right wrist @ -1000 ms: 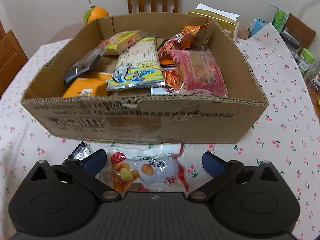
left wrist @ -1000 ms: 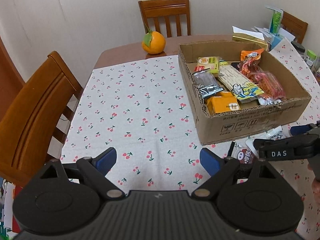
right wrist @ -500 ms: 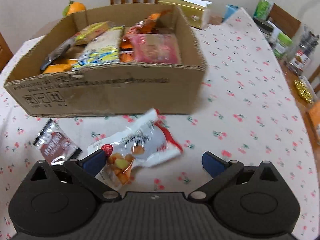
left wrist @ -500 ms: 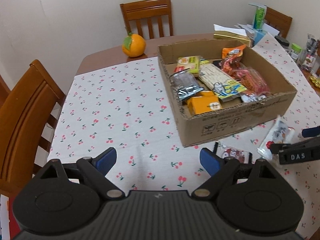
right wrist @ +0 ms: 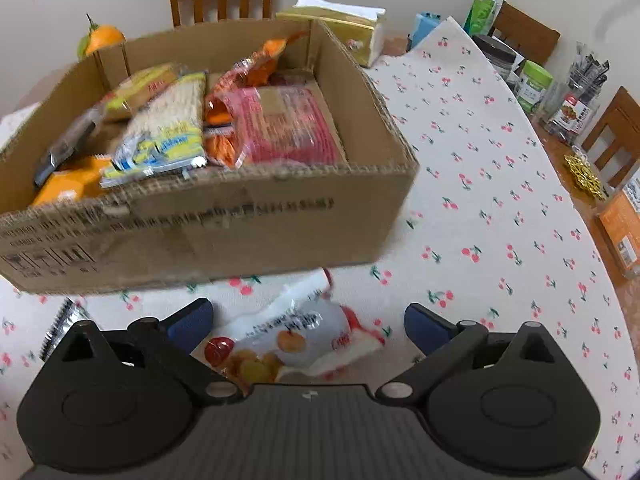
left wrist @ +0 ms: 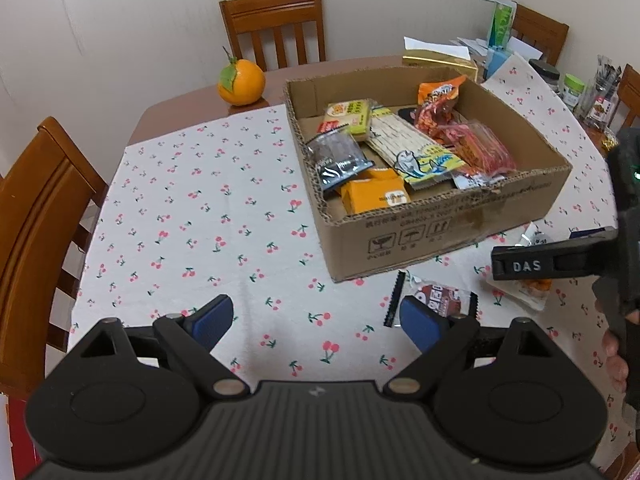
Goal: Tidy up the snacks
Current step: 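Move the right gripper over the white fish-ball packet while the left approaches the dark red packet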
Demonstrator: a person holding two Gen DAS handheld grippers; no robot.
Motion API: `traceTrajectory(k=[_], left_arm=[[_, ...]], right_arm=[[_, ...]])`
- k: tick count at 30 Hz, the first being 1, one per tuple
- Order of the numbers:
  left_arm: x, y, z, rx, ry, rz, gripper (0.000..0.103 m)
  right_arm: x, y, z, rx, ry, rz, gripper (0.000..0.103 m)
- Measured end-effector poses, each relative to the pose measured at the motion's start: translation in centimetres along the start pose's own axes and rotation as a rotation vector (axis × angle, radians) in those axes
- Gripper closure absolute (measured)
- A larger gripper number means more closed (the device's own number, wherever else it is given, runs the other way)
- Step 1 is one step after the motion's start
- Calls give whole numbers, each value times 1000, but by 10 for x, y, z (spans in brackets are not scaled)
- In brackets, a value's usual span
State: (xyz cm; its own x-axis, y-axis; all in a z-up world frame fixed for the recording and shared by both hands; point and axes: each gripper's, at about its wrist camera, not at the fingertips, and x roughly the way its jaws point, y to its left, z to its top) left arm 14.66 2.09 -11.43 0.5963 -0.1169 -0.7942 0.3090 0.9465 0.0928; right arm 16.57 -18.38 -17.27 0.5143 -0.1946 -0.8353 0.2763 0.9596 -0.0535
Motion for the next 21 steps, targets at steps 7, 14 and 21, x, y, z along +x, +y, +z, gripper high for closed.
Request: traceTrajectory(k=[7, 14, 21], left_arm=[[11, -16, 1, -6, 19, -21, 13], [33, -39, 3, -52, 45, -38, 13], [60, -57, 8, -151, 44, 39, 13]], right_arm=[[-11, -27, -18, -25, 32, 4, 0], [-17, -57, -32, -75, 68, 103, 0], [-14, -59, -28, -160, 59, 149, 0]])
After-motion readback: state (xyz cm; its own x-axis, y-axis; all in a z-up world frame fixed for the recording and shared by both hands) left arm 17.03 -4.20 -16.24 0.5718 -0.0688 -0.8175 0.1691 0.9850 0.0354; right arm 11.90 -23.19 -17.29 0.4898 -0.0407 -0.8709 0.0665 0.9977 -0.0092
